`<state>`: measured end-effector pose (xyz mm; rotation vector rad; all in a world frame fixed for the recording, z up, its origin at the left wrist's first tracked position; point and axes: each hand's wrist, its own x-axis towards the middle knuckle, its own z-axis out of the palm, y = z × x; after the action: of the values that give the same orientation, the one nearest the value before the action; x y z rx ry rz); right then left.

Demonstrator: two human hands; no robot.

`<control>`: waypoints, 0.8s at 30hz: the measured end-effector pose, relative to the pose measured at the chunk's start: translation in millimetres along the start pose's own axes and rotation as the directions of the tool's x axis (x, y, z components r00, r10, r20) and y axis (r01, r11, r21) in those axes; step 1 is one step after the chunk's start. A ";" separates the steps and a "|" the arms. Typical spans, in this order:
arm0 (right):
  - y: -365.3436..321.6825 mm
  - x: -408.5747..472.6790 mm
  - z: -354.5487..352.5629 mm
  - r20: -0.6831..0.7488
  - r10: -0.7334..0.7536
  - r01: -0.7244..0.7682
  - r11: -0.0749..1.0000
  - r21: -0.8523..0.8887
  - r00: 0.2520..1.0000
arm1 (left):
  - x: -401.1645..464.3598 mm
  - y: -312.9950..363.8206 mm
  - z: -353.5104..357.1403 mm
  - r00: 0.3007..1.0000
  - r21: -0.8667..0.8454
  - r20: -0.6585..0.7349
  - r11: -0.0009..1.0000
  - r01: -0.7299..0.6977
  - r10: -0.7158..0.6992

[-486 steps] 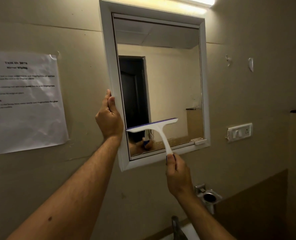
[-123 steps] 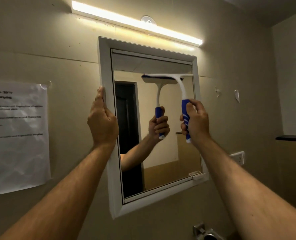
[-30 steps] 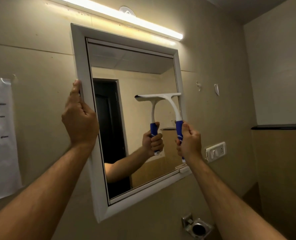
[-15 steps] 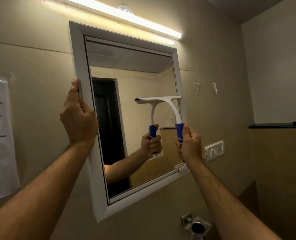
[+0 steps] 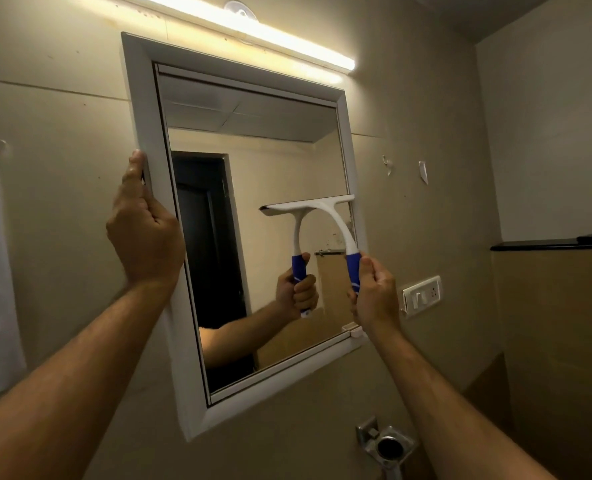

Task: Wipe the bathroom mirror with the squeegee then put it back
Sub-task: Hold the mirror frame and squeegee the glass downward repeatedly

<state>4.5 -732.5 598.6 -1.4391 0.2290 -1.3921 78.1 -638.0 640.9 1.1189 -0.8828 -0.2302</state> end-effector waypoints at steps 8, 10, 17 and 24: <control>53.1 -42.0 -15.6 0.004 0.101 -0.101 0.995 0.008 0.995 | -2.0 119.5 -124.2 0.371 0.868 -0.187 0.329 -0.371 0.910; 45.3 -37.7 -14.2 0.006 0.084 -0.084 0.996 0.014 0.996 | -0.6 112.7 -116.7 0.370 0.866 -0.173 0.320 -0.384 0.913; 20.9 1.5 7.7 -0.007 0.009 -0.009 1.000 -0.013 1.000 | 2.3 112.8 -121.5 0.325 0.895 -0.155 0.272 -0.355 0.933; 80.1 -41.8 -9.4 -0.021 0.108 -0.110 0.986 -0.128 0.994 | 3.5 115.0 -121.8 0.342 0.891 -0.161 0.285 -0.353 0.926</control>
<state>25.1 -739.5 510.4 -1.4996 0.4071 -1.3183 138.0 -504.7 722.7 1.2503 -0.6919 1.4457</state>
